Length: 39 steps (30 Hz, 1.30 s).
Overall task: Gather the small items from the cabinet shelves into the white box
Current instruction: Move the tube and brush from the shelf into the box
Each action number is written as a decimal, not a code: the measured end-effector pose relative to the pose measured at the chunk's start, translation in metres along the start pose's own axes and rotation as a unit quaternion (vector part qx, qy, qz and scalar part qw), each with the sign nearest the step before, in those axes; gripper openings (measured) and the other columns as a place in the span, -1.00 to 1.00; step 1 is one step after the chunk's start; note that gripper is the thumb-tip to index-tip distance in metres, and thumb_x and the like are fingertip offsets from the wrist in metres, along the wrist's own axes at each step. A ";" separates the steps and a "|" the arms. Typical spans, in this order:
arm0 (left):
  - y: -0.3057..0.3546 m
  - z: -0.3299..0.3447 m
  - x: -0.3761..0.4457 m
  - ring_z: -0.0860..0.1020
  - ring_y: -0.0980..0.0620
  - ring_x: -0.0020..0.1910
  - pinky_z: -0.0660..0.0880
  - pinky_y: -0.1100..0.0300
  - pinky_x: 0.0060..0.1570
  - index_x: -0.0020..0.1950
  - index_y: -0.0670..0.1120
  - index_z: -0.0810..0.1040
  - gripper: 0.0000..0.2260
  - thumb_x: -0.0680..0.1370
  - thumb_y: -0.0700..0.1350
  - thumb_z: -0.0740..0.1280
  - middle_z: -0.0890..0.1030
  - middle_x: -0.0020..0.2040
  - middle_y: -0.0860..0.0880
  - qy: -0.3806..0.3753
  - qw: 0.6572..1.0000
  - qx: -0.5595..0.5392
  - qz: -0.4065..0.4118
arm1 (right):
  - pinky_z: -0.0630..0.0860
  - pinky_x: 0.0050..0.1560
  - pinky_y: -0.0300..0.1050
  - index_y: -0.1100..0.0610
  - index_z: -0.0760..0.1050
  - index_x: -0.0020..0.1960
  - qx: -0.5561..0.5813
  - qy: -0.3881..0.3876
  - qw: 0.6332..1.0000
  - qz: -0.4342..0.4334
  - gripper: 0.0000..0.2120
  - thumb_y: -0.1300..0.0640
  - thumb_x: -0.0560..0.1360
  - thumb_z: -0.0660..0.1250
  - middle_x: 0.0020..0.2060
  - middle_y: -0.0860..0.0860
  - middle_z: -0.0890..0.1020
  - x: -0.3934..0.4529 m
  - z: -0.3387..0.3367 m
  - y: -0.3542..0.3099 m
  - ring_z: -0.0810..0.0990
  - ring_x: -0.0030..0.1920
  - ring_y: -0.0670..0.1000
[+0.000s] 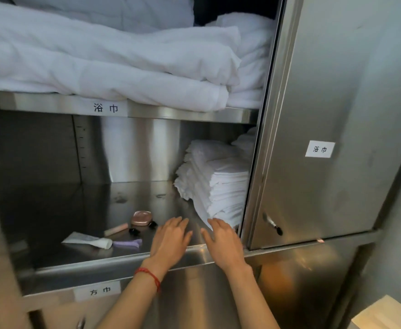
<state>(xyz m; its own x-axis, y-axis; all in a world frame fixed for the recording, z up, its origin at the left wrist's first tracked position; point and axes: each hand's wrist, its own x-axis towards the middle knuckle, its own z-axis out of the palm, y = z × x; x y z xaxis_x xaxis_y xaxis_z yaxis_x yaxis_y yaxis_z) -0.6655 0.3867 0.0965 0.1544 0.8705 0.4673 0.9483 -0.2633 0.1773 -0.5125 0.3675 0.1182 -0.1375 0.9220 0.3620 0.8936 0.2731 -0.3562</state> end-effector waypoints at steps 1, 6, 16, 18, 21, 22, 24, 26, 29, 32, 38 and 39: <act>-0.006 -0.001 -0.001 0.41 -0.05 0.33 0.35 0.11 0.27 0.42 -0.10 0.37 -0.59 0.60 0.01 0.20 0.44 0.36 -0.09 -0.003 1.000 0.010 -0.007 | 0.30 0.30 -0.09 0.12 0.31 0.44 0.005 -0.005 1.000 -0.006 -0.56 -0.06 0.62 0.09 0.37 0.03 0.40 0.003 0.004 -0.005 0.37 0.34 0.05; -0.035 -0.003 -0.004 0.67 -0.10 -0.22 0.60 0.08 -0.30 -0.06 -0.19 0.67 -0.61 0.18 -0.12 0.63 0.68 -0.14 -0.14 0.036 0.999 0.010 -0.019 | 0.23 0.32 -0.15 0.11 0.31 0.44 0.013 -0.016 0.999 -0.042 -0.54 -0.08 0.62 0.08 0.40 0.02 0.37 0.020 0.023 -0.022 0.33 0.38 0.02; -0.079 -0.001 -0.003 0.63 -0.02 0.04 0.58 0.12 -0.05 0.12 -0.12 0.63 -0.57 0.27 -0.15 0.54 0.65 0.07 -0.07 0.068 0.996 0.008 -0.065 | 0.29 0.27 -0.12 0.12 0.32 0.43 0.051 -0.050 0.990 -0.119 -0.56 -0.06 0.63 0.09 0.38 0.03 0.39 0.058 0.058 -0.046 0.37 0.35 0.03; -0.085 -0.001 -0.003 0.66 -0.02 -0.14 0.58 0.17 -0.22 0.05 -0.11 0.65 -0.56 0.20 -0.19 0.58 0.68 -0.06 -0.05 0.070 0.995 0.018 -0.072 | 0.32 0.24 -0.13 0.12 0.35 0.40 0.073 -0.054 0.986 -0.140 -0.59 -0.03 0.62 0.11 0.34 0.03 0.44 0.068 0.068 -0.050 0.40 0.31 0.04; -0.102 0.005 -0.001 0.66 -0.07 -0.17 0.59 0.10 -0.21 0.06 -0.13 0.64 -0.61 0.24 -0.19 0.53 0.68 -0.09 -0.08 0.080 0.991 0.040 -0.102 | 0.33 0.23 -0.13 0.10 0.40 0.37 0.106 -0.057 0.979 -0.167 -0.62 0.00 0.60 0.18 0.30 0.03 0.48 0.082 0.083 -0.057 0.45 0.28 0.05; -0.109 0.008 0.000 0.66 -0.09 -0.16 0.60 0.06 -0.21 0.05 -0.15 0.64 -0.59 0.22 -0.19 0.56 0.68 -0.09 -0.10 0.077 0.989 0.050 -0.115 | 0.34 0.23 -0.12 0.10 0.40 0.37 0.115 -0.060 0.976 -0.174 -0.62 0.01 0.59 0.19 0.30 0.03 0.49 0.087 0.087 -0.060 0.46 0.27 0.06; -0.117 0.010 0.002 0.66 -0.10 -0.16 0.61 0.03 -0.22 0.00 -0.16 0.65 -0.61 0.20 -0.18 0.58 0.68 -0.11 -0.12 0.072 0.985 0.074 -0.136 | 0.34 0.24 -0.13 0.11 0.39 0.38 0.127 -0.068 0.972 -0.188 -0.61 0.03 0.58 0.21 0.31 0.04 0.48 0.096 0.098 -0.063 0.45 0.28 0.07; -0.123 0.012 0.003 0.67 -0.11 -0.18 0.61 0.02 -0.24 -0.06 -0.17 0.66 -0.70 0.24 -0.15 0.49 0.68 -0.14 -0.13 0.080 0.982 0.089 -0.146 | 0.35 0.25 -0.14 0.10 0.39 0.38 0.139 -0.075 0.966 -0.205 -0.61 0.05 0.58 0.21 0.32 0.03 0.47 0.103 0.108 -0.066 0.46 0.28 0.06; -0.132 0.015 -0.001 0.67 -0.09 -0.20 0.60 0.04 -0.28 -0.09 -0.15 0.67 -0.70 0.24 -0.08 0.37 0.68 -0.15 -0.13 0.076 0.975 0.131 -0.164 | 0.40 0.24 -0.13 0.05 0.40 0.37 0.159 -0.087 0.956 -0.231 -0.63 0.05 0.57 0.22 0.33 0.01 0.46 0.110 0.121 -0.070 0.47 0.26 0.04; -0.142 0.019 -0.007 0.67 -0.07 -0.15 0.60 0.05 -0.25 -0.03 -0.14 0.67 -0.67 0.31 -0.02 0.31 0.69 -0.11 -0.11 0.061 0.968 0.153 -0.188 | 0.42 0.21 -0.10 0.07 0.39 0.37 0.155 -0.103 0.951 -0.248 -0.63 0.03 0.58 0.20 0.32 0.05 0.45 0.113 0.133 -0.075 0.47 0.26 0.07; -0.160 0.025 -0.021 0.67 -0.13 -0.13 0.59 -0.02 -0.20 -0.01 -0.18 0.67 -0.53 0.13 -0.15 0.64 0.68 -0.08 -0.15 0.053 0.961 0.164 -0.217 | 0.42 0.20 -0.10 0.10 0.42 0.34 0.147 -0.105 0.943 -0.278 -0.64 0.02 0.58 0.19 0.27 0.05 0.50 0.113 0.151 -0.087 0.50 0.21 0.06; -0.163 0.025 -0.023 0.67 -0.13 -0.12 0.59 -0.03 -0.19 -0.01 -0.18 0.67 -0.53 0.12 -0.15 0.64 0.68 -0.08 -0.15 0.057 0.960 0.165 -0.219 | 0.41 0.22 -0.11 0.11 0.41 0.35 0.152 -0.107 0.942 -0.280 -0.63 0.02 0.58 0.19 0.28 0.05 0.50 0.113 0.155 -0.089 0.49 0.22 0.06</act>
<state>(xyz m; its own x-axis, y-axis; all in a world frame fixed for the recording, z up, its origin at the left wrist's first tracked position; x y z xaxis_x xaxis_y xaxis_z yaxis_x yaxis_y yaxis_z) -0.8171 0.4196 0.0352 -0.2938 0.8109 0.5061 0.9541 0.2808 0.1039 -0.6738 0.4896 0.0574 -0.6632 0.6351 0.3959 0.4965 0.7692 -0.4022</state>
